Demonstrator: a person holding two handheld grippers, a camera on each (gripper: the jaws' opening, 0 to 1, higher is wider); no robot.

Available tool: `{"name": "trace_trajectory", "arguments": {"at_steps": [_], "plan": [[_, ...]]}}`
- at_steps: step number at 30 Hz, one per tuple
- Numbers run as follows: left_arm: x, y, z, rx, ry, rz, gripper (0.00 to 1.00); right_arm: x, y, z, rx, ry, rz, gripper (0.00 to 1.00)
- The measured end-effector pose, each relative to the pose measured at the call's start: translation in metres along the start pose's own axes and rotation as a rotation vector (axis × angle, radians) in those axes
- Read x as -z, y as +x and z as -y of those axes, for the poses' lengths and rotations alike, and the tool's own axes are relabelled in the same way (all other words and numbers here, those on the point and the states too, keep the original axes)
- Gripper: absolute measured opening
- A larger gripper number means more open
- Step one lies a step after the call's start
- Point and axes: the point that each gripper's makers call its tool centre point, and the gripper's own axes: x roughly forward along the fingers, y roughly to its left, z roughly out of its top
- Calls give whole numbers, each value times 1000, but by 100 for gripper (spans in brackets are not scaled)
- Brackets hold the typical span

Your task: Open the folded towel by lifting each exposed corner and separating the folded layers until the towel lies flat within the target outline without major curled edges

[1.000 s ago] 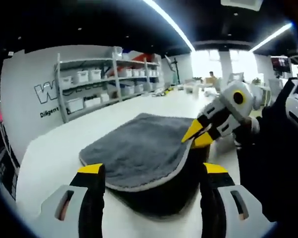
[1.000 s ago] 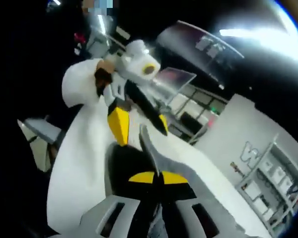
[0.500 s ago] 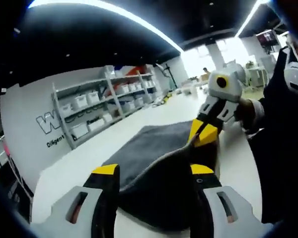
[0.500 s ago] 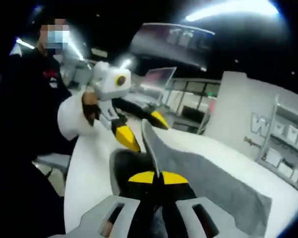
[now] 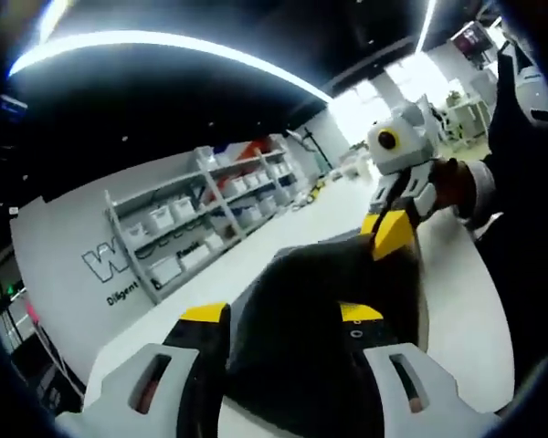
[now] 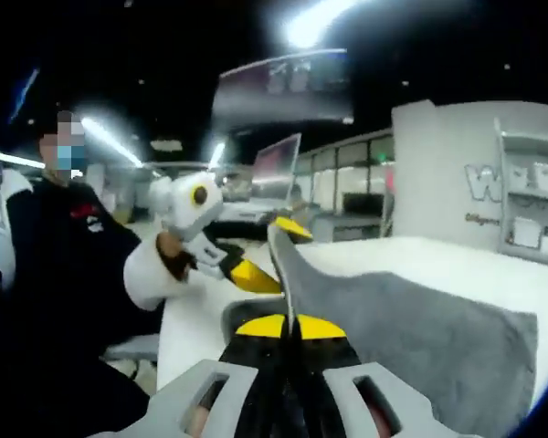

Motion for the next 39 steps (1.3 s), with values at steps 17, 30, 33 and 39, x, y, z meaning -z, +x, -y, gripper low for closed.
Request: {"name": "trace_trajectory", "arguments": {"at_steps": [17, 30, 33, 39], "plan": [[-11, 4, 4, -22, 65, 51, 21, -5, -15, 26, -4, 144, 25, 0], [-19, 4, 4, -59, 96, 78, 10, -3, -18, 32, 4, 122, 15, 0], [-21, 5, 5, -60, 69, 71, 6, -2, -19, 34, 38, 41, -11, 2], [-27, 6, 6, -71, 71, 78, 6, -8, -16, 32, 100, -173, -41, 12]]}}
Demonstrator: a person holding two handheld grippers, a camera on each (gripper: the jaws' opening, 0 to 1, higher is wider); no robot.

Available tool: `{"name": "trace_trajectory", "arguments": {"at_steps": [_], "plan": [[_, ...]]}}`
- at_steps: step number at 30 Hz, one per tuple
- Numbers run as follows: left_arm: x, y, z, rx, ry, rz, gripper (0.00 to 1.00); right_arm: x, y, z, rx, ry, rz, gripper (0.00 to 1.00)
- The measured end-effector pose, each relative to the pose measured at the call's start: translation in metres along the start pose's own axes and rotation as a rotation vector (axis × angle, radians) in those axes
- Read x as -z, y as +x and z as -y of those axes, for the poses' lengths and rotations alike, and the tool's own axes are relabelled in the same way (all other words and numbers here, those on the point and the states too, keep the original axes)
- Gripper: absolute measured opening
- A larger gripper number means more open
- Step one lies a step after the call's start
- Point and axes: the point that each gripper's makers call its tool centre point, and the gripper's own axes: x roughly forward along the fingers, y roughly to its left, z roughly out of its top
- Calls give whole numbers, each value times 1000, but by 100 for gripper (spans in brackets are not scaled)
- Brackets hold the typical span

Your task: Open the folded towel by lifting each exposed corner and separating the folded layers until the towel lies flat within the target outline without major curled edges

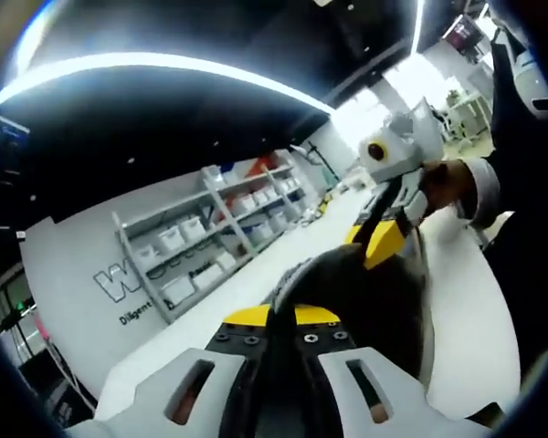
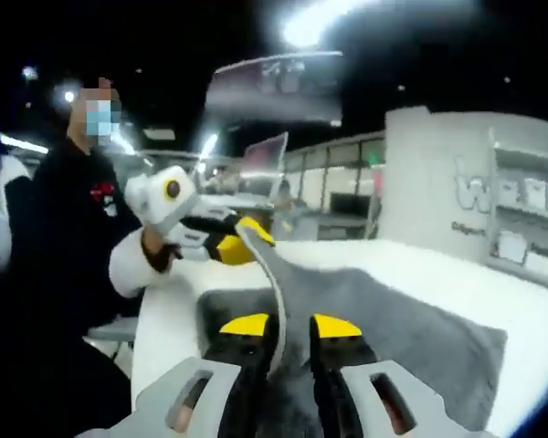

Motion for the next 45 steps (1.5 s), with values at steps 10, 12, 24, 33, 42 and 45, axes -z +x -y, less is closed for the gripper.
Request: {"name": "trace_trajectory", "arguments": {"at_steps": [10, 12, 24, 33, 42, 45], "plan": [[-14, 10, 19, 30, 64, 9, 6, -22, 8, -8, 123, -373, -10, 22], [-15, 13, 24, 39, 79, 5, 6, -25, 9, -8, 144, -443, -20, 24], [-23, 14, 37, 62, 134, -8, 6, -13, 11, -7, 236, -754, -128, 21], [-27, 18, 51, 95, 174, -29, 7, -17, 8, -9, 274, -869, -143, 15], [-35, 20, 64, 141, 179, -6, 8, -15, 13, -9, 280, -939, -167, 8], [-33, 19, 62, 138, 183, -14, 8, -13, 15, -9, 279, -956, -176, 1]]}}
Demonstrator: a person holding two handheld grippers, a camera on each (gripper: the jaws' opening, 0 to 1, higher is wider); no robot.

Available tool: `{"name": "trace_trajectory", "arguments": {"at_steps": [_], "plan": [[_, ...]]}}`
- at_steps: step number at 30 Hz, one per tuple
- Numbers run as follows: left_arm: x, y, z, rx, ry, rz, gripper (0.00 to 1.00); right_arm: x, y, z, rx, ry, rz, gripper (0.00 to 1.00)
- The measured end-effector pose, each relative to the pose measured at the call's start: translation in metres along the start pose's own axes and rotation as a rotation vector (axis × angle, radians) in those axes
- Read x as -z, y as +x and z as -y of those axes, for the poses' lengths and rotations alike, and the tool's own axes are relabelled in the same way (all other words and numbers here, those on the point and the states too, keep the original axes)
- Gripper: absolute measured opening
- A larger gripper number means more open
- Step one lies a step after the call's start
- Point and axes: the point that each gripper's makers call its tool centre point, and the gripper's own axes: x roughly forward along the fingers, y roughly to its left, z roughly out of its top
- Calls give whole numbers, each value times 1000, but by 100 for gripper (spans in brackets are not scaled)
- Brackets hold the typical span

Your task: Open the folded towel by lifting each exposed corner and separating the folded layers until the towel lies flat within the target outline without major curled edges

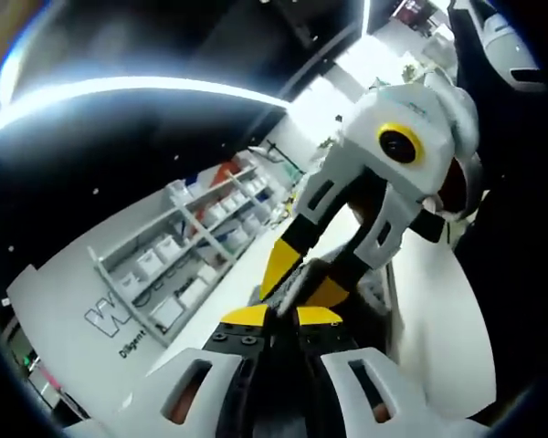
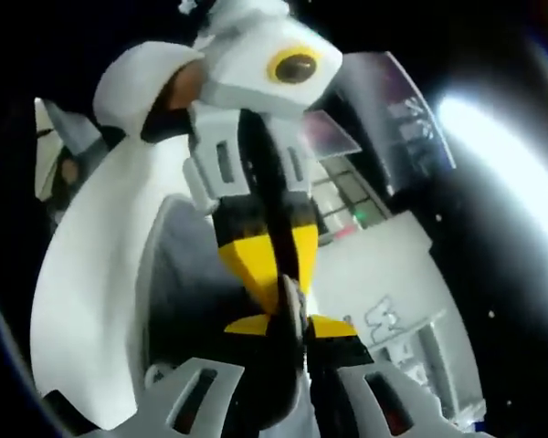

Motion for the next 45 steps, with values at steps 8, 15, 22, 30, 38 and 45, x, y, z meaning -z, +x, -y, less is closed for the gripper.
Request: {"name": "trace_trajectory", "arguments": {"at_steps": [8, 15, 22, 30, 38, 45], "plan": [[16, -8, -7, 17, 6, -33, 26, 1, -2, -1, -28, 137, 28, 0], [57, -21, -32, -44, -142, -105, 35, 11, -5, 10, -49, 412, 55, 0], [96, -17, -36, -57, -382, -210, 64, 22, -7, 21, -57, 572, 85, 0], [109, -11, -31, -45, -628, -190, 82, 32, -18, 39, -54, 740, 137, 0], [107, -6, -7, 17, -628, -210, 88, 49, -30, 56, -35, 857, 159, 0], [113, -6, 12, 64, -684, -267, 90, 68, -41, 71, 2, 924, 157, 0]]}}
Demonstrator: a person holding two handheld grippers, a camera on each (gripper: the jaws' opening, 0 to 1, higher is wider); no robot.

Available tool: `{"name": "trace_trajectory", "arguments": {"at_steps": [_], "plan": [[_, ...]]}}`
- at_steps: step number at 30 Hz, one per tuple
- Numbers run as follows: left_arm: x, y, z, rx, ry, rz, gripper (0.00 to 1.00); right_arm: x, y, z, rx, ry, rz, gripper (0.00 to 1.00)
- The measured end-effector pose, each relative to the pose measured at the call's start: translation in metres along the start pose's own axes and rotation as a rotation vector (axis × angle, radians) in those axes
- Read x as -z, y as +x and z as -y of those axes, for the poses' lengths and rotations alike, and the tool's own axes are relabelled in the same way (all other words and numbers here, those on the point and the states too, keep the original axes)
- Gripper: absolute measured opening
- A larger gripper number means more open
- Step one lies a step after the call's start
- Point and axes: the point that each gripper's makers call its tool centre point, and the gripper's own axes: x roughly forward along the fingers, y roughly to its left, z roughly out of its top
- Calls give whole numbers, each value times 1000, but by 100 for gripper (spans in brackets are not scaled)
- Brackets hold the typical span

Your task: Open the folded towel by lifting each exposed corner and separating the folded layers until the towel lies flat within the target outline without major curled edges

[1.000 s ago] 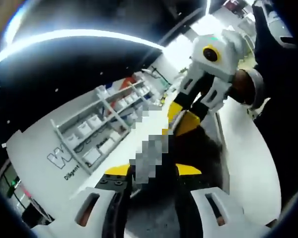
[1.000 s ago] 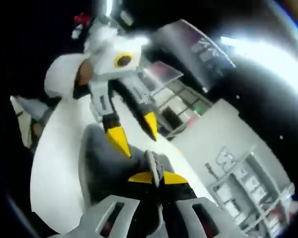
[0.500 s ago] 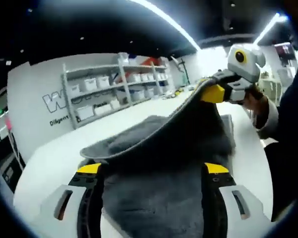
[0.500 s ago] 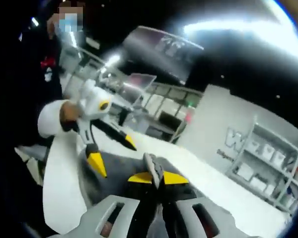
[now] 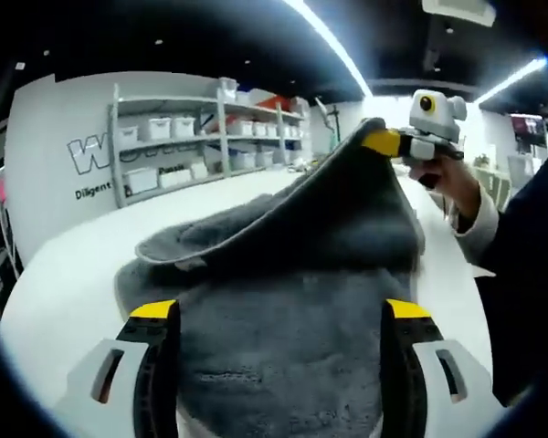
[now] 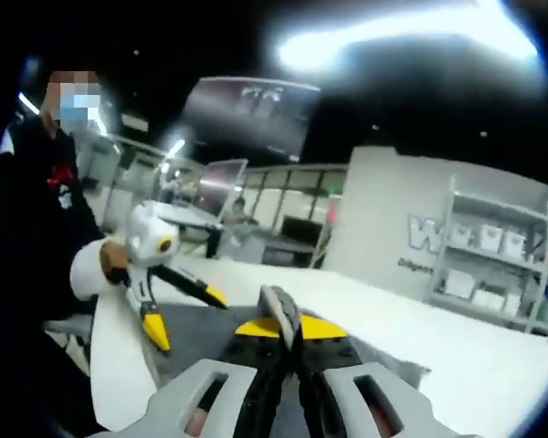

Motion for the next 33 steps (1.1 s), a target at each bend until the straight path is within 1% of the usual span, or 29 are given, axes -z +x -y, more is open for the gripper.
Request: {"name": "trace_trajectory", "arguments": {"at_steps": [2, 4, 6, 7, 9, 11, 17, 27, 33], "plan": [[2, 0, -1, 0, -26, -6, 91, -1, -3, 6, 12, 8, 3, 0], [2, 1, -1, -2, -60, 1, 91, -3, -6, 12, 23, 18, 11, 0], [2, 1, 0, 3, -66, -2, 91, -3, -10, 19, 39, 32, 16, 0], [4, 1, 1, 2, -68, -11, 91, -3, -11, 22, 42, 38, 16, 0], [12, 2, -3, -14, -69, -49, 91, -2, -15, 29, 51, 65, 18, 0], [12, 1, -7, -17, -80, -55, 90, -2, -18, 36, 60, 87, 23, 0], [14, -1, -6, -20, -83, -64, 90, -1, -28, 50, 81, 119, 17, 0], [15, -2, -6, -22, -83, -63, 90, -1, -44, 76, 151, 123, 12, 0], [16, -3, -6, -22, -83, -62, 90, -3, -60, 96, 202, 140, 23, 0]]}}
